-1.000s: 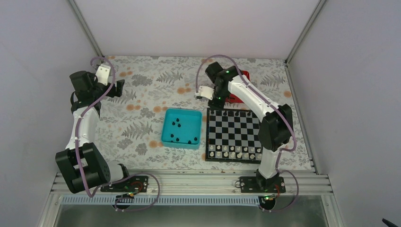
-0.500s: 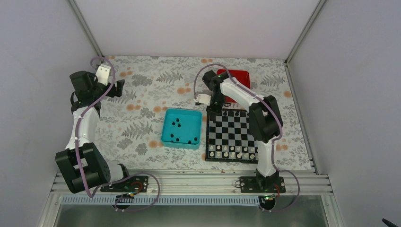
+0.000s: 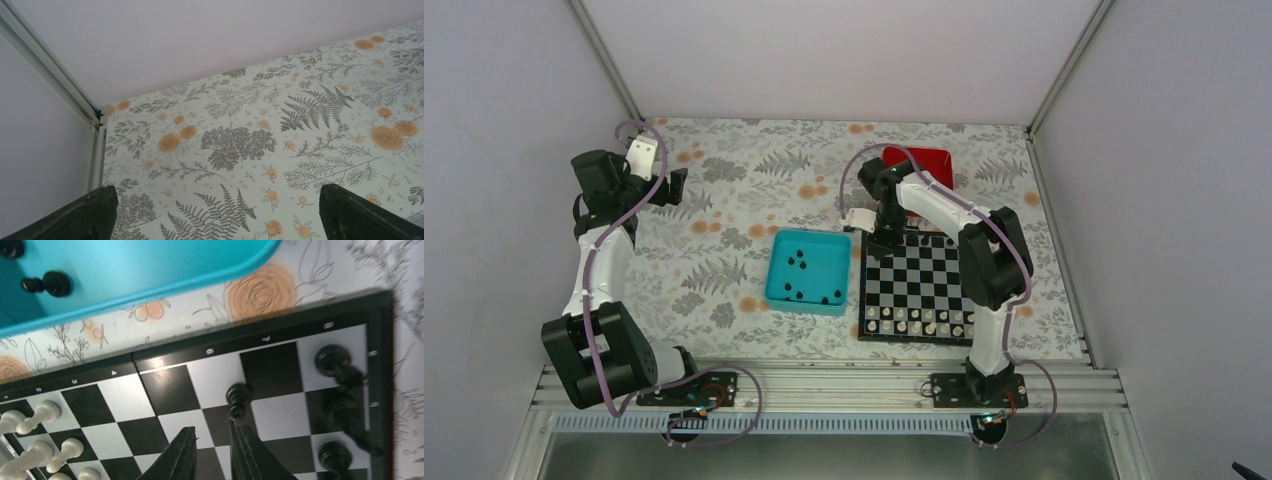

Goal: Set up the chess pieces on the board
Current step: Place the chess piece on the chessboard.

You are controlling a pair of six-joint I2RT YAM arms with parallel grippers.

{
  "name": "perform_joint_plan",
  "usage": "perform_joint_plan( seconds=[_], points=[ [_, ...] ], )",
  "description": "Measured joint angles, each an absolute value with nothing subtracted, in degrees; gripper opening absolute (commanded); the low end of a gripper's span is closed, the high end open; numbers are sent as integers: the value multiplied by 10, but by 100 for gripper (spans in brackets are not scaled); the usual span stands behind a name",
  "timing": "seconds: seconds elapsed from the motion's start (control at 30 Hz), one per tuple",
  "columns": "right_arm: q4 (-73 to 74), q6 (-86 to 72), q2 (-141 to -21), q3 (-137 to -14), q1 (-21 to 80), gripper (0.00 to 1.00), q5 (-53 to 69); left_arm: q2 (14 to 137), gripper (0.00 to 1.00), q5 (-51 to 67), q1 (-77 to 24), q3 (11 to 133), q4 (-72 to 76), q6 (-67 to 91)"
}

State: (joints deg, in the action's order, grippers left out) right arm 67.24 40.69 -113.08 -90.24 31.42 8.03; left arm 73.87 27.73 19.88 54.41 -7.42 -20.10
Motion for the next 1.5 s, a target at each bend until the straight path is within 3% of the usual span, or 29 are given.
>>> perform_joint_plan(
  seconds=[0.37, 1.1, 1.5],
  points=[
    [624, 396, -1117, -850, 314, 27, 72, 739, 100, 277, 199, 544, -74, -201],
    [597, 394, -1123, -835, 314, 27, 69, 739, 100, 278, 199, 544, -74, -201],
    [587, 392, -1130, -835, 314, 8, 68, 739, 100, 281, 201, 544, -74, -201]
  ],
)
